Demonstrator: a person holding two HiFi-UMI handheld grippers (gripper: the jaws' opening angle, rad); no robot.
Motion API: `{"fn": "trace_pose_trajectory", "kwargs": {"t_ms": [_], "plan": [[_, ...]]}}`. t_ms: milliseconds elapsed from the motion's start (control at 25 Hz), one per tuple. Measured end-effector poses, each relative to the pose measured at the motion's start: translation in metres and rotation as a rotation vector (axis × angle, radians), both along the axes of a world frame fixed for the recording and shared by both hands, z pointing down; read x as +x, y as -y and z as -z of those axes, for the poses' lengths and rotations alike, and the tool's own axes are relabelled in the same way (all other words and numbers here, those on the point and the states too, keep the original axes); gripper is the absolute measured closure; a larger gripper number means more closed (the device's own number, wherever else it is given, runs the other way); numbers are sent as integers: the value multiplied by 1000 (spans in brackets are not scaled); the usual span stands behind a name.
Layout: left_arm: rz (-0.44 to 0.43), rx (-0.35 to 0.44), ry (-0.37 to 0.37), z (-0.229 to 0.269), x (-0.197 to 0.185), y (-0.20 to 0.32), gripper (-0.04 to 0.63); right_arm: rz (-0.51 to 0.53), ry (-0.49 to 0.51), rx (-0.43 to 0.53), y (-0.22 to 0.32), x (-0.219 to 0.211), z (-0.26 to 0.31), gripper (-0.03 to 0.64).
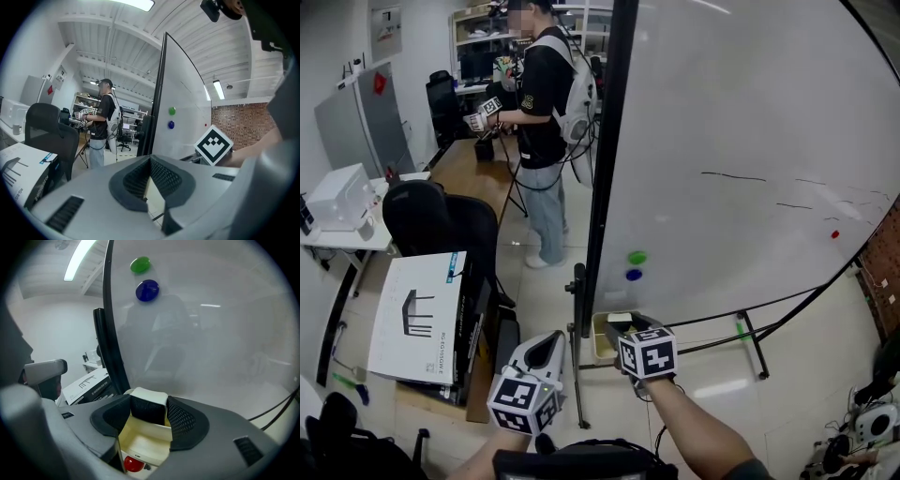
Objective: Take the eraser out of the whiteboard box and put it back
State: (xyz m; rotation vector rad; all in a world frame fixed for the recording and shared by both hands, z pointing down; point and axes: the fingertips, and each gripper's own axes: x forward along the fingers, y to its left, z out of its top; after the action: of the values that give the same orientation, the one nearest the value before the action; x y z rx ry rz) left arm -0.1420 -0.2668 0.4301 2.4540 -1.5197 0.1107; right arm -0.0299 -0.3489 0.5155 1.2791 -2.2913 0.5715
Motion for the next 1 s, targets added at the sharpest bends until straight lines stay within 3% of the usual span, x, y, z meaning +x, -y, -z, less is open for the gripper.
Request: {"fn": "trace_pose_trajectory", "kwargs": {"t_ms": [520, 720, 1000], "plan": [[-15, -12, 4, -5, 5, -12, 574, 21, -88, -132, -2, 2, -15, 350], [-27, -14, 5, -7, 7, -20, 574, 7, -62, -235, -3, 3, -19, 350], [-40, -23, 4, -10, 12, -28, 574, 7, -122, -320, 0, 2, -23, 350]]}}
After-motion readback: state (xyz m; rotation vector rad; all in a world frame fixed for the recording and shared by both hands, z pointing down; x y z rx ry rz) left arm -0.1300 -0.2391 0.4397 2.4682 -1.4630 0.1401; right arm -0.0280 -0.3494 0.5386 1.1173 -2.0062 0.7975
